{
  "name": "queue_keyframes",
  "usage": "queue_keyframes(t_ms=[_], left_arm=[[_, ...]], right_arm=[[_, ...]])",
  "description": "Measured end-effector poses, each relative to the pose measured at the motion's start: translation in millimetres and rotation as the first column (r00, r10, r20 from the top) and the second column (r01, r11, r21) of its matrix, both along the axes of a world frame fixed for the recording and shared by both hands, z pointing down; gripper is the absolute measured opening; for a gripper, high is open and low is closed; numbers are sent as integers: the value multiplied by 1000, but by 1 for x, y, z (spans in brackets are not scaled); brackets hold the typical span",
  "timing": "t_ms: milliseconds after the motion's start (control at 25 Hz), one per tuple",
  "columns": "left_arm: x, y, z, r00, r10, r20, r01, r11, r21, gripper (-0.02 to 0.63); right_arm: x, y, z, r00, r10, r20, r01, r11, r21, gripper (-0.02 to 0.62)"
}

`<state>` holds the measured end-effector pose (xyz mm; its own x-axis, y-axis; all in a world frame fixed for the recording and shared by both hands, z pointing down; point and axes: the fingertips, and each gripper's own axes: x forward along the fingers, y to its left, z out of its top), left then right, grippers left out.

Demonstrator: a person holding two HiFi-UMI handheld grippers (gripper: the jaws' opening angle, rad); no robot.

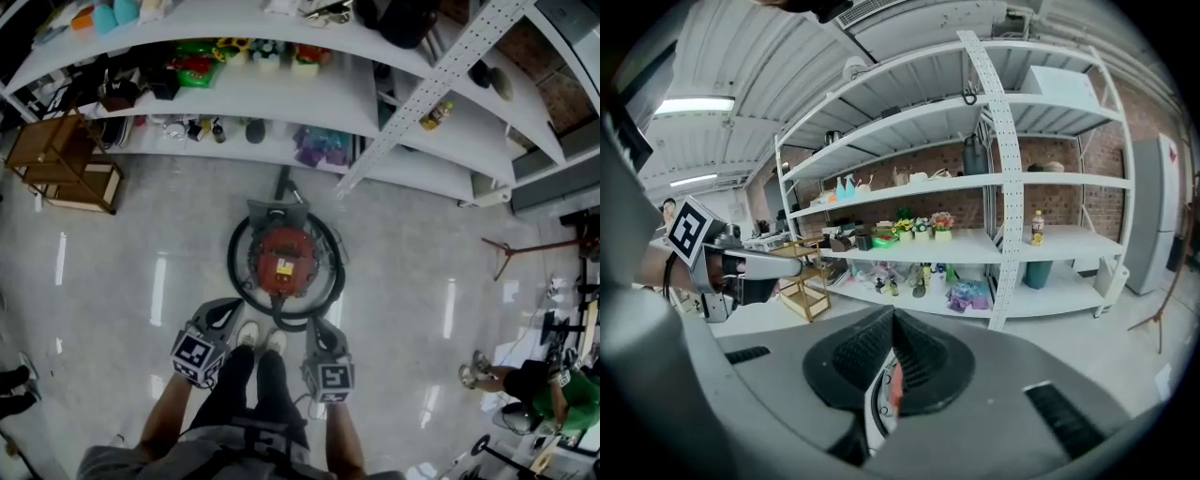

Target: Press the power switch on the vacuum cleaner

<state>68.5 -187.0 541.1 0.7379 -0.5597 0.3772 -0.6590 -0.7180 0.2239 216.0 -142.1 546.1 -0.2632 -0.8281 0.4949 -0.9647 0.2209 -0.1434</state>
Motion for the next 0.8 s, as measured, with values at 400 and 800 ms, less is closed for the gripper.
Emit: queue_keyframes(t_ms=[400,800], left_arm=[[5,-1,65,1000,-11,27,13,996,-84,7],[15,5,150,998,33,46,-25,987,-157,6]], right_arm=[[-1,-6,68,1000,-18,25,20,997,-77,12],[3,-14,150,999,-32,32,36,989,-141,12]])
